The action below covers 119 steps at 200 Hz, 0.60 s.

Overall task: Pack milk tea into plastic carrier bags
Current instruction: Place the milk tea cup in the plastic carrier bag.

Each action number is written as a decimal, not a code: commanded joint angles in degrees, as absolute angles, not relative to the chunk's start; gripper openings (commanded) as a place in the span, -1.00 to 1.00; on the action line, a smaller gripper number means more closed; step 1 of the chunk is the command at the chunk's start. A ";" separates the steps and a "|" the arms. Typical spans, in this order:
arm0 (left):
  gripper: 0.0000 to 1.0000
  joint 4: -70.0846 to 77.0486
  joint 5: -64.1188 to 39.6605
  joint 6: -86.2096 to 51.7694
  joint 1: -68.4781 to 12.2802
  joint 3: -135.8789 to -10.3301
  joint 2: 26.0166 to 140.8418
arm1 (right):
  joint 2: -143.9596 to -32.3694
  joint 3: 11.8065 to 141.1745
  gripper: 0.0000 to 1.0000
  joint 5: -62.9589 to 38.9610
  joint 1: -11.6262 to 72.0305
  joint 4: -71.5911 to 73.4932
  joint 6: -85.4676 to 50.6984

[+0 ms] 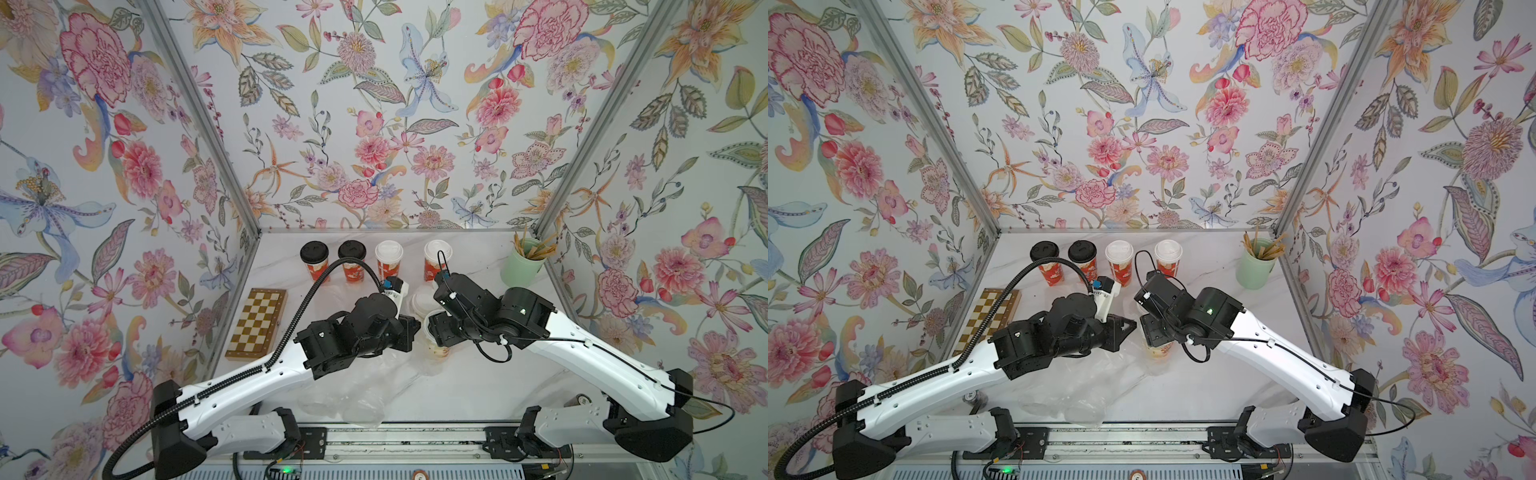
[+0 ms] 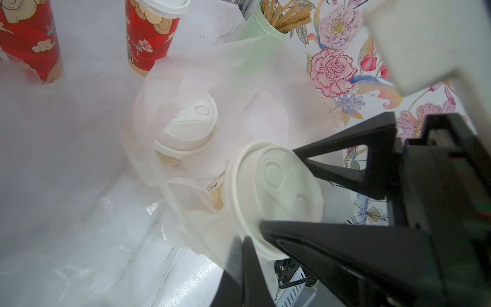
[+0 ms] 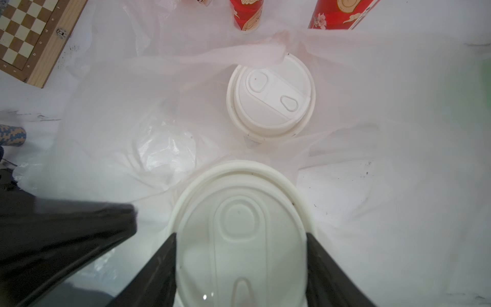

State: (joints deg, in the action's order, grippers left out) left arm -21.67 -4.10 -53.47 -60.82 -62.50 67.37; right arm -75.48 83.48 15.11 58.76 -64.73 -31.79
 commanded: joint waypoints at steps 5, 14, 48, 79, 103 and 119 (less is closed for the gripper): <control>-1.00 -20.21 -3.29 -54.08 -61.08 -62.88 65.73 | -74.20 79.64 0.01 17.70 59.53 -58.62 -35.65; -1.00 -20.20 -3.30 -54.10 -60.94 -63.01 65.74 | -74.27 78.21 0.01 17.76 59.60 -57.55 -36.02; -1.00 -19.79 -3.33 -54.19 -60.72 -63.09 65.33 | -75.37 73.95 0.03 17.97 59.69 -53.86 -37.08; -1.00 -19.08 -3.55 -54.32 -60.61 -63.08 64.99 | -76.26 71.66 0.05 18.05 59.75 -52.06 -37.52; -1.00 -18.92 -3.48 -54.43 -60.45 -63.11 64.46 | -76.51 70.17 0.07 18.65 59.68 -51.60 -37.62; -1.00 -18.84 -3.00 -54.54 -60.38 -63.10 63.80 | -76.73 69.33 0.07 18.72 59.67 -51.43 -37.71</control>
